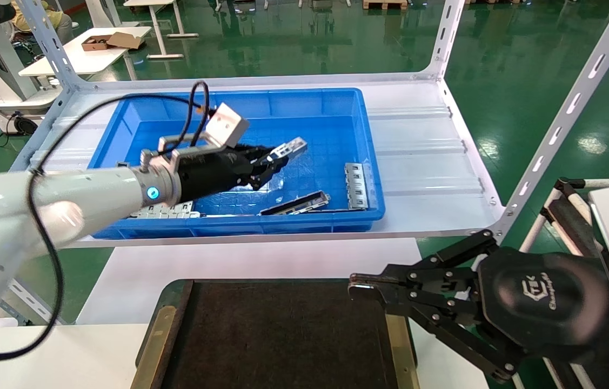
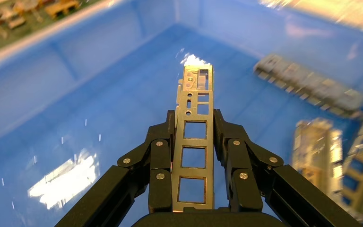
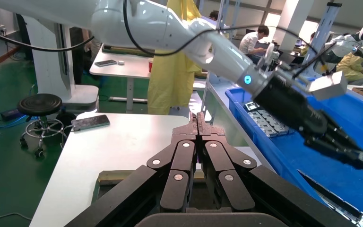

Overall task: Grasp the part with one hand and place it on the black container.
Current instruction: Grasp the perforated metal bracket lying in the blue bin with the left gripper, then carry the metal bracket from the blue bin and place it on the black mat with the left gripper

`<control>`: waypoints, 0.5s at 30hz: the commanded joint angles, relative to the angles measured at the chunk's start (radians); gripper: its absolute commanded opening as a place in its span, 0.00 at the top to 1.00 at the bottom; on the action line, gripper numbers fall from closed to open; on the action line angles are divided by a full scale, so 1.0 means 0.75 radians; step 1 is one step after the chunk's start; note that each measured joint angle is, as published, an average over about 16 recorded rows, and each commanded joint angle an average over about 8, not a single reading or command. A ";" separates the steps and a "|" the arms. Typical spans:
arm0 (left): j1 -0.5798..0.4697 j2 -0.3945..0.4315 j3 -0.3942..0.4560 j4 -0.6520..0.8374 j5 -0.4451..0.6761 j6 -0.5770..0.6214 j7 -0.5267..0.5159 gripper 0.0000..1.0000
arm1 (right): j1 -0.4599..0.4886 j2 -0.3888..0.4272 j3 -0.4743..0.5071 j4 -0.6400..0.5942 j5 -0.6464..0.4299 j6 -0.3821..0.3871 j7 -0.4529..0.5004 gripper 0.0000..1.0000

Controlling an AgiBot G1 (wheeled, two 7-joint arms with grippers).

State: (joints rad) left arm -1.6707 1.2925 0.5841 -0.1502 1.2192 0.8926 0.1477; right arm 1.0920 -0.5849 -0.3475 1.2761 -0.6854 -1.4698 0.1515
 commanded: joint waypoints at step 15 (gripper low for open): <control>-0.005 -0.170 -0.056 -0.228 -0.121 0.431 -0.071 1.00 | 0.000 0.000 0.000 0.000 0.000 0.000 0.000 1.00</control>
State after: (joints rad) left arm -1.6592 1.1598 0.5444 -0.3436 1.1283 1.2177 0.0857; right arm 1.0920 -0.5848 -0.3478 1.2761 -0.6852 -1.4697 0.1513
